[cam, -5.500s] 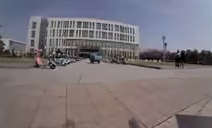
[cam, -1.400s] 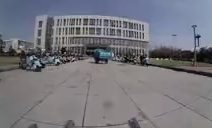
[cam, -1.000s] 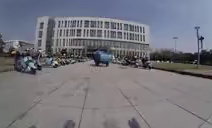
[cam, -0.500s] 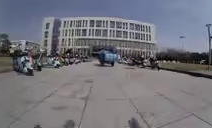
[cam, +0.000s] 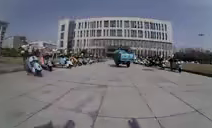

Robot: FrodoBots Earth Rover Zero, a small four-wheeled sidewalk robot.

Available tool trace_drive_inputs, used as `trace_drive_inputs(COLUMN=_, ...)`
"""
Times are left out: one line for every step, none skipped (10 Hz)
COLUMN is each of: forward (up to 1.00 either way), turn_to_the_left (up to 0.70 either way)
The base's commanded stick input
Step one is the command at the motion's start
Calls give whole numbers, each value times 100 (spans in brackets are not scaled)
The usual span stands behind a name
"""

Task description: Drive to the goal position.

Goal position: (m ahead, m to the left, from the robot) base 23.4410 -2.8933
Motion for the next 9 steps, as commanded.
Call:
trace_drive_inputs(forward=100, turn_to_the_left=0)
trace_drive_inputs(forward=100, turn_to_the_left=0)
trace_drive_inputs(forward=100, turn_to_the_left=0)
trace_drive_inputs(forward=100, turn_to_the_left=0)
trace_drive_inputs(forward=100, turn_to_the_left=0)
trace_drive_inputs(forward=100, turn_to_the_left=0)
trace_drive_inputs(forward=100, turn_to_the_left=0)
trace_drive_inputs(forward=100, turn_to_the_left=0)
trace_drive_inputs(forward=100, turn_to_the_left=0)
